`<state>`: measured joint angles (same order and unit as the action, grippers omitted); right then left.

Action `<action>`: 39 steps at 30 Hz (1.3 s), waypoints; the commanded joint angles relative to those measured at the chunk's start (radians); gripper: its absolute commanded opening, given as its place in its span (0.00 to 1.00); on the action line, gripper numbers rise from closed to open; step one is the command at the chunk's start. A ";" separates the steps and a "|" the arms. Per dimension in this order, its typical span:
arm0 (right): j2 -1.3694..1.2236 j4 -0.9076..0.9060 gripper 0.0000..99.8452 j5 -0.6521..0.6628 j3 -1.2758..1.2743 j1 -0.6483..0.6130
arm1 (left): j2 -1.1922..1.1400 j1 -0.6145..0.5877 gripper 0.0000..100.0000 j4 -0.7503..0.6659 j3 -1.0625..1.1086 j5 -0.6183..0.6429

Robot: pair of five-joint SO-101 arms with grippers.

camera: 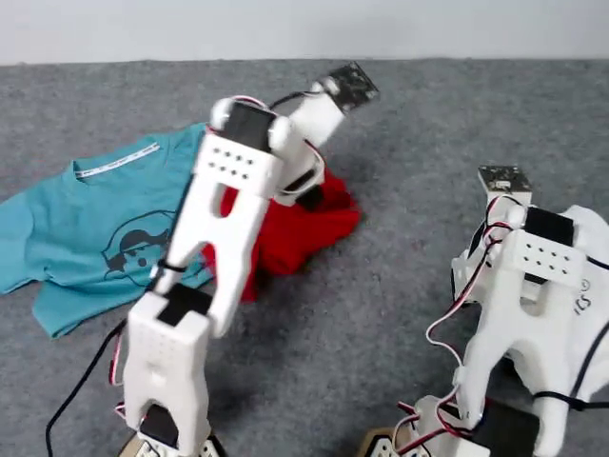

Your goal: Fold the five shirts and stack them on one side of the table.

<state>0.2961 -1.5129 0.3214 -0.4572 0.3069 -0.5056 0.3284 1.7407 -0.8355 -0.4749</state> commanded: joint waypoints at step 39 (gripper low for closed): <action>-0.374 0.676 0.18 -0.195 0.044 -0.545 | -0.457 -1.249 0.28 -0.331 -0.237 0.382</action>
<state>0.0199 -0.8853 0.1373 -0.4572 -0.1995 -0.9782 -0.8730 1.3050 -0.8769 -0.1174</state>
